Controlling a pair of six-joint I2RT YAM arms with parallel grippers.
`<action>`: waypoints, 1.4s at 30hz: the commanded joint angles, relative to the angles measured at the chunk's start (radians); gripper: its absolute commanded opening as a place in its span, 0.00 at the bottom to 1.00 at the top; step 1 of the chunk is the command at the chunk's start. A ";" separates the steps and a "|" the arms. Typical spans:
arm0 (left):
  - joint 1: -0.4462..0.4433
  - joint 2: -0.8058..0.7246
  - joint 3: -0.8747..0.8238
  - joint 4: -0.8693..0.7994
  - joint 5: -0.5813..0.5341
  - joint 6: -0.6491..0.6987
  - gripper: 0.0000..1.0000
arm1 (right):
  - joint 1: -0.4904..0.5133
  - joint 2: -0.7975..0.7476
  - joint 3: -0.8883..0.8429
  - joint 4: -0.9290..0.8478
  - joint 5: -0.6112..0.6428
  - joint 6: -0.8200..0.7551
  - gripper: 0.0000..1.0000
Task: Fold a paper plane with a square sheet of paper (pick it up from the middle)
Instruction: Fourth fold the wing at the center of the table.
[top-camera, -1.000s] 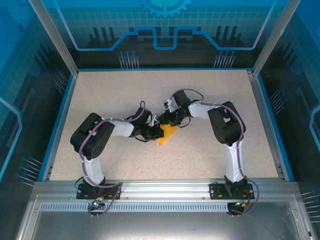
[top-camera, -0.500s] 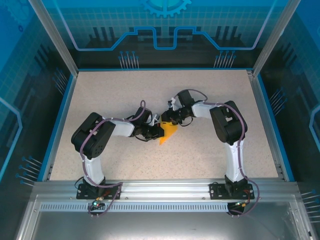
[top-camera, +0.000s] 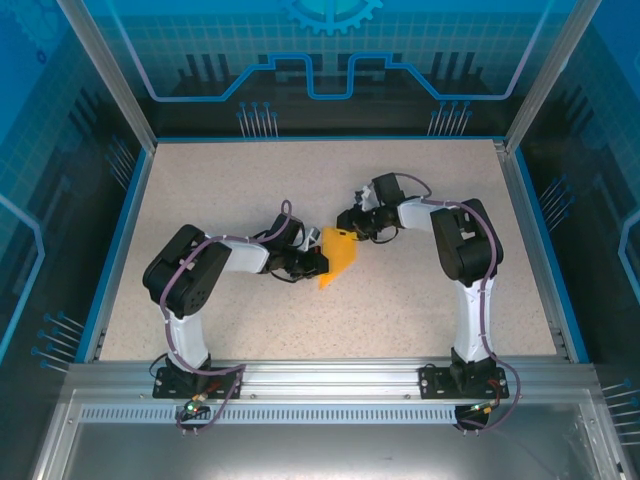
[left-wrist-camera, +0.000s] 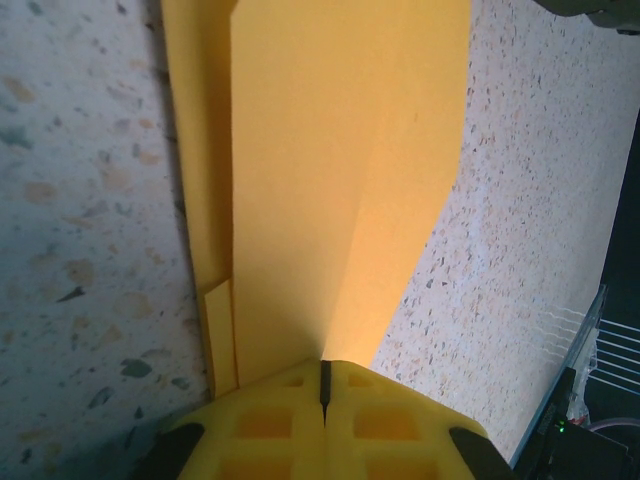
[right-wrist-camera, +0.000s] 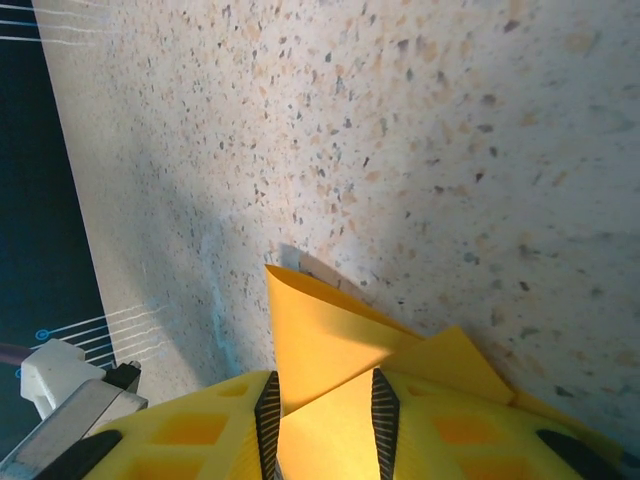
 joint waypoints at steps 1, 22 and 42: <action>-0.003 0.097 -0.068 -0.225 -0.122 0.042 0.00 | -0.058 0.019 0.015 -0.037 0.163 -0.013 0.34; -0.004 0.111 -0.060 -0.232 -0.103 0.059 0.00 | -0.079 -0.042 0.000 -0.030 0.100 -0.059 0.35; -0.004 0.100 -0.027 -0.271 -0.088 0.084 0.00 | 0.047 -0.109 -0.070 -0.047 0.149 -0.076 0.13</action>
